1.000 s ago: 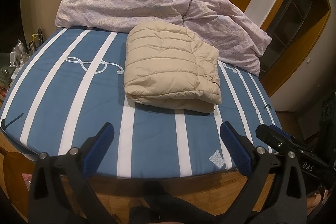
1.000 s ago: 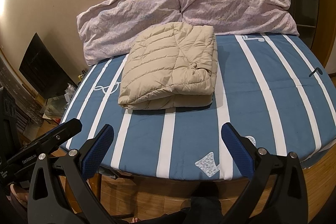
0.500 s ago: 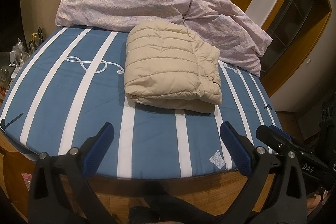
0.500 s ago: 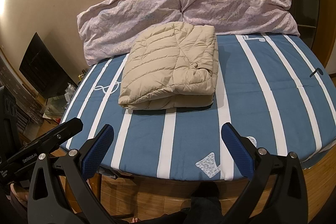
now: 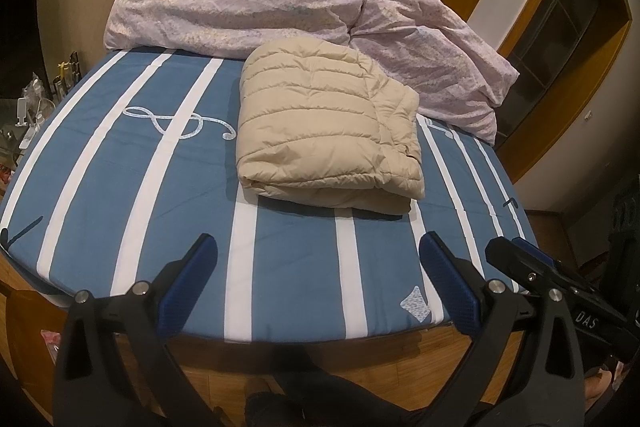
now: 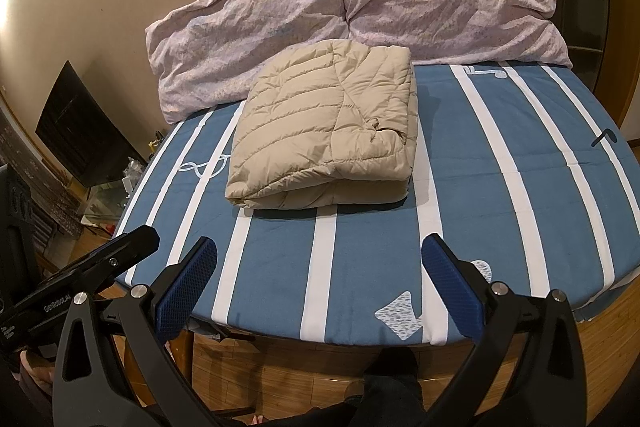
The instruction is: Fold large clothes
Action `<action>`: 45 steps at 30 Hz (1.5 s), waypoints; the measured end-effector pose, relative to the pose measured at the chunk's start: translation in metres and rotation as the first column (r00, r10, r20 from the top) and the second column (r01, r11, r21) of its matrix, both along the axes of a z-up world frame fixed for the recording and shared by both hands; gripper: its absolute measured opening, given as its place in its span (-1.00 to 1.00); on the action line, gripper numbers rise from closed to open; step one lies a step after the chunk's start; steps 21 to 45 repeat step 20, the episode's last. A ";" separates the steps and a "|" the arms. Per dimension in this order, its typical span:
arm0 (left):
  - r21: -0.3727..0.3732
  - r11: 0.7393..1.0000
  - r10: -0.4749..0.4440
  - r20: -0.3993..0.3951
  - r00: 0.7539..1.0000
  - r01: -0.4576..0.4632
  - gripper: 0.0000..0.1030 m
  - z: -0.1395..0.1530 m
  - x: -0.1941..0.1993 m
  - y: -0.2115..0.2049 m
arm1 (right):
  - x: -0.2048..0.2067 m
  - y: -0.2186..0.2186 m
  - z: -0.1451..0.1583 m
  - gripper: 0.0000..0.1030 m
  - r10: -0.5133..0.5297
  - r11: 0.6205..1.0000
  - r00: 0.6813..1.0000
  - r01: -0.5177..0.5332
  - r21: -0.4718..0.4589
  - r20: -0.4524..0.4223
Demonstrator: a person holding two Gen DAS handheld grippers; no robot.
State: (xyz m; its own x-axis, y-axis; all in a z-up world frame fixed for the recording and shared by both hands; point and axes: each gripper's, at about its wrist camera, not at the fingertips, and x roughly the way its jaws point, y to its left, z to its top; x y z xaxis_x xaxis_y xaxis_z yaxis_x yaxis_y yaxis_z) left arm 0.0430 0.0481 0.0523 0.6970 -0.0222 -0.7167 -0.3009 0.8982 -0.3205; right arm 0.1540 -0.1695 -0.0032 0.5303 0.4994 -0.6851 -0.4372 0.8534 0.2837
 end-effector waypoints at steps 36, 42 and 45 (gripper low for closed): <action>-0.001 1.000 0.002 0.000 1.000 -0.002 0.95 0.000 0.001 0.001 | 0.001 0.003 -0.001 0.97 0.000 1.000 1.000 0.000 0.000 0.001; -0.001 1.000 0.002 0.000 1.000 -0.002 0.95 0.000 0.001 0.001 | 0.001 0.003 -0.001 0.97 0.000 1.000 1.000 0.000 0.000 0.001; -0.001 1.000 0.002 0.000 1.000 -0.002 0.95 0.000 0.001 0.001 | 0.001 0.003 -0.001 0.97 0.000 1.000 1.000 0.000 0.000 0.001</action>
